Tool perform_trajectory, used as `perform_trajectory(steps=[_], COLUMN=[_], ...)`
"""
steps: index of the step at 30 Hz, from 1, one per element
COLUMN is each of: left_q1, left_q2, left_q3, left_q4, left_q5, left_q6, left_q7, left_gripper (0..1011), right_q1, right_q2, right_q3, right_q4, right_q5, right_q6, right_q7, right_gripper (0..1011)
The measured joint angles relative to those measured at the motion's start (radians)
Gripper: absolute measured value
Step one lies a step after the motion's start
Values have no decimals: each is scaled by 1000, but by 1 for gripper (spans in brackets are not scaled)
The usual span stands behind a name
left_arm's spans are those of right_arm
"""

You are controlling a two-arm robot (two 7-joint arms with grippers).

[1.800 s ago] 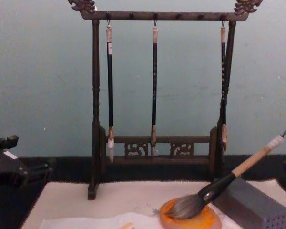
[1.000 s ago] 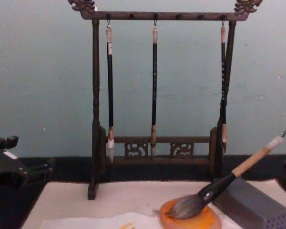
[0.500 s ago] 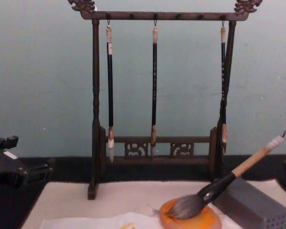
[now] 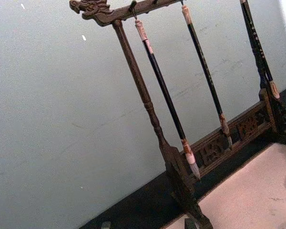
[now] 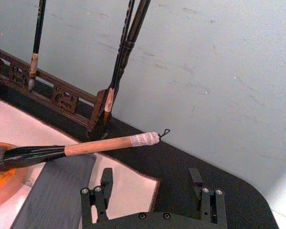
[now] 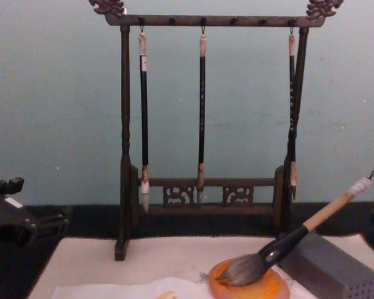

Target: Pick up the brush from the inkstone, write on the paper, then place the brush back to its original position.

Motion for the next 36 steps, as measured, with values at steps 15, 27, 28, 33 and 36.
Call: perform_trajectory(steps=[15, 27, 28, 33, 36], left_q1=[0, 0, 0, 0, 0], left_q2=[0, 0, 0, 0, 0], left_q3=[0, 0, 0, 0, 0], left_q4=[0, 0, 0, 0, 0], left_q5=[0, 0, 0, 0, 0], left_q6=[0, 0, 0, 0, 0], left_q7=[0, 0, 0, 0, 0], left_gripper=[1001, 1001, 1001, 1001, 1001], right_q1=[-19, -49, -49, -48, -41], right_q2=[-17, -105, -124, -181, -214], right_q3=[34, 151, 167, 221, 245], right_q4=[-19, -38, -35, -19, -2], right_q5=[56, 366, 410, 535, 609], right_q6=[15, 143, 171, 255, 297], right_q7=[45, 214, 229, 255, 257], right_gripper=[1000, 1000, 1000, 1000, 1000])
